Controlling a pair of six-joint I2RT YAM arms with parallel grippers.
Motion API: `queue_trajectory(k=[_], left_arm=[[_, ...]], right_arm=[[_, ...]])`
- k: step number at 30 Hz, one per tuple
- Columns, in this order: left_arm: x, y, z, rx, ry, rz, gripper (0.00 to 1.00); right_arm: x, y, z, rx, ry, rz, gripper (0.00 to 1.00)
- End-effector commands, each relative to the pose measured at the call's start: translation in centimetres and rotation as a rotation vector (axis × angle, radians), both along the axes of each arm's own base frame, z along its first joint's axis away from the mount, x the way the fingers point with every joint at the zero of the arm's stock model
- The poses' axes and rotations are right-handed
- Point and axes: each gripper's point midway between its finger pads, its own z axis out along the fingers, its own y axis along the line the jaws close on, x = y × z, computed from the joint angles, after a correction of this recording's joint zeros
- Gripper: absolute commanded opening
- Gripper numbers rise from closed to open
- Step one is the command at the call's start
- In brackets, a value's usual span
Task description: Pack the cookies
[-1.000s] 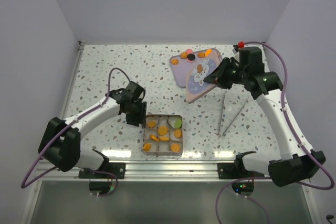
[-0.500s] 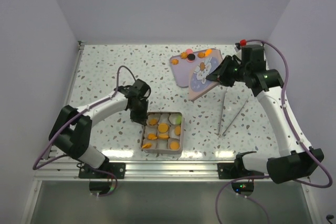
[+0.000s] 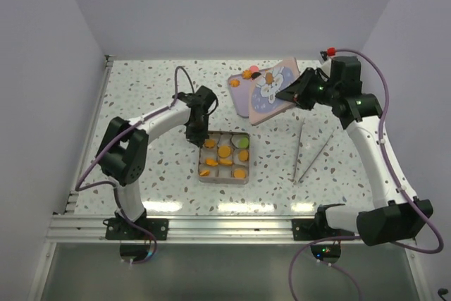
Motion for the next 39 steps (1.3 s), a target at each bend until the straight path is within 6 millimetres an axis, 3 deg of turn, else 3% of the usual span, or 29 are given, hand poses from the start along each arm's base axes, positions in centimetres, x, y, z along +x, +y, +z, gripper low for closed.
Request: queue_trajectory(k=[1, 2, 3, 4, 7, 8, 9, 10, 11, 12, 13, 16, 19, 23, 24, 25, 29, 31, 34, 39], left_arm=[[3.0, 0.7, 1.9, 0.022, -0.063, 0.084, 0.0], [3.6, 0.6, 2.2, 0.01, -0.073, 0.094, 0.0], [4.3, 1.1, 2.3, 0.0, -0.079, 0.112, 0.0], [4.6, 1.2, 2.4, -0.004, -0.082, 0.118, 0.0], [5.8, 1.6, 2.7, -0.015, -0.092, 0.135, 0.0], [6.0, 1.5, 2.6, -0.023, -0.089, 0.141, 0.02], [6.4, 1.5, 2.6, -0.036, -0.094, 0.149, 0.05], [6.4, 1.1, 2.6, -0.062, -0.084, 0.154, 0.1], [6.5, 0.8, 2.8, -0.078, -0.087, 0.159, 0.24], [6.7, 0.5, 3.0, -0.095, -0.097, 0.158, 0.3], [6.8, 0.3, 3.0, -0.108, -0.099, 0.161, 0.42], [6.6, -0.2, 3.8, -0.143, -0.11, 0.156, 0.62], [6.5, 0.0, 4.5, -0.147, -0.123, 0.155, 0.78], [6.2, 1.0, 6.1, -0.15, -0.158, 0.175, 0.86], [6.1, 2.0, 6.2, -0.146, -0.157, 0.193, 0.97], [5.4, 2.9, 6.3, -0.145, -0.159, 0.209, 1.0], [4.1, 6.8, 6.4, -0.153, -0.187, 0.282, 1.0], [2.9, 7.6, 6.3, -0.15, -0.197, 0.281, 1.0], [1.7, 7.3, 5.8, -0.202, -0.21, 0.266, 1.0], [1.3, 4.6, 5.6, -0.426, -0.251, 0.239, 1.0]], right_arm=[[1.3, 2.5, 2.4, 0.176, -0.077, 0.095, 0.0], [1.3, 3.0, 1.1, 0.212, -0.043, 0.107, 0.0], [1.9, 3.5, 1.6, 0.27, -0.059, 0.104, 0.0], [1.8, 3.9, -0.2, 0.305, -0.014, 0.116, 0.0], [2.5, 4.8, -0.1, 0.443, -0.03, 0.109, 0.0], [2.2, 5.0, -2.0, 0.476, 0.0, 0.103, 0.0], [2.5, 5.2, -0.7, 0.551, -0.04, 0.101, 0.0], [2.3, 5.5, -0.9, 0.584, -0.04, 0.1, 0.0], [1.9, 5.6, -2.6, 0.609, -0.007, 0.086, 0.0], [2.1, 5.6, -2.1, 0.646, -0.031, 0.075, 0.0], [1.8, 5.8, -2.5, 0.656, -0.026, 0.075, 0.0], [1.1, 6.6, -4.2, 0.669, -0.019, 0.081, 0.0], [0.8, 8.1, -5.2, 0.691, -0.015, 0.107, 0.0], [0.1, 10.4, -6.1, 0.701, -0.016, 0.147, 0.0], [-0.2, 10.9, -6.6, 0.694, -0.003, 0.153, 0.0], [-0.2, 10.8, -7.3, 0.687, 0.0, 0.133, 0.0], [-0.5, 10.5, -9.0, 0.674, 0.004, 0.104, 0.0], [-0.6, 10.6, -9.9, 0.665, 0.022, 0.101, 0.0], [-0.9, 10.8, -10.9, 0.663, 0.035, 0.099, 0.0], [-1.2, 11.3, -12.6, 0.654, 0.038, 0.091, 0.0]])
